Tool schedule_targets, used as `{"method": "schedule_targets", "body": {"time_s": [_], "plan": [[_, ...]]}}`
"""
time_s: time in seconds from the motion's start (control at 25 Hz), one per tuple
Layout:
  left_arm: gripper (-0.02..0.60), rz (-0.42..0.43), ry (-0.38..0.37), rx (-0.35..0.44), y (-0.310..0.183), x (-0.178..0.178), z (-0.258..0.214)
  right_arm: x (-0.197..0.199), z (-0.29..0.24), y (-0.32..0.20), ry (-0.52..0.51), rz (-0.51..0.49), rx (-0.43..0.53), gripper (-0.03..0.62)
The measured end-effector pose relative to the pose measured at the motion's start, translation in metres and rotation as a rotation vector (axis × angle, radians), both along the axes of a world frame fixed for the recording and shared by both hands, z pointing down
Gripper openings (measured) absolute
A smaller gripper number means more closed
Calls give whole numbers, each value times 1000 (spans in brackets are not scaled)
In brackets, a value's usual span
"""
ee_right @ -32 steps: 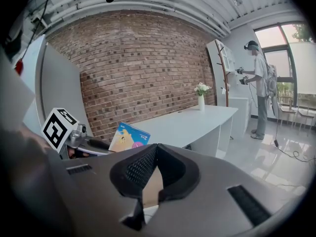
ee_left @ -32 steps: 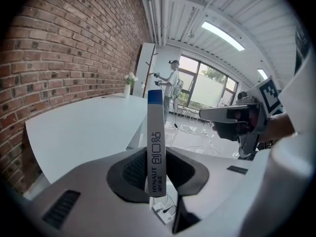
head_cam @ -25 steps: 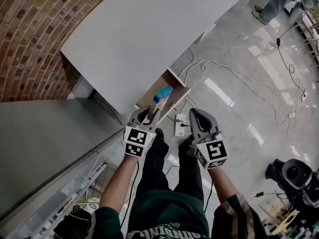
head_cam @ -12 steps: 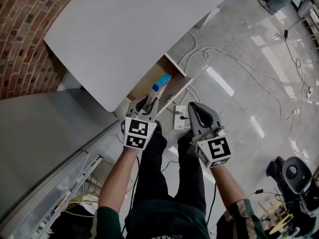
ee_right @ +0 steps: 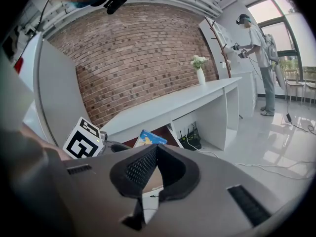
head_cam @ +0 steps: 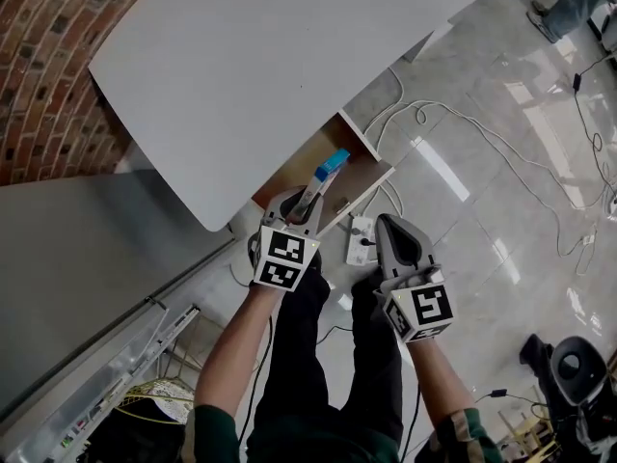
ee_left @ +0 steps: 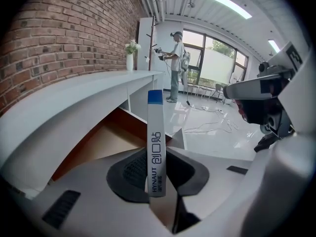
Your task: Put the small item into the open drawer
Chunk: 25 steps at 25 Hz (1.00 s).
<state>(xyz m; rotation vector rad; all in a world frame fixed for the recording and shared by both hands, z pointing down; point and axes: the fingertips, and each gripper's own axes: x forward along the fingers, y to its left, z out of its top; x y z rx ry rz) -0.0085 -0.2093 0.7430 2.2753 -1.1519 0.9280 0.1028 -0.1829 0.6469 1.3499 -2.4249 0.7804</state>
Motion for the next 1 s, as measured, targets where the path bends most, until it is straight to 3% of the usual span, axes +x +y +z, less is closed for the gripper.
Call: {"method": "schedule_targets", "body": {"time_s": [0.2,0.48,0.76,1.0], "plan": [[89,47,-64,-18,-5,6,24,6,23,17,6,-14,-21,23],[89,98,-175,-192,-19,5,73,11,37,23,-4,9,-66,23],[89,158,-190,-334,-22,19,110,13,43,25,-6,-1,-78,23],[89,180,-228,-386,-19,18,132,18,49,24,-10,15,-103,23]]}}
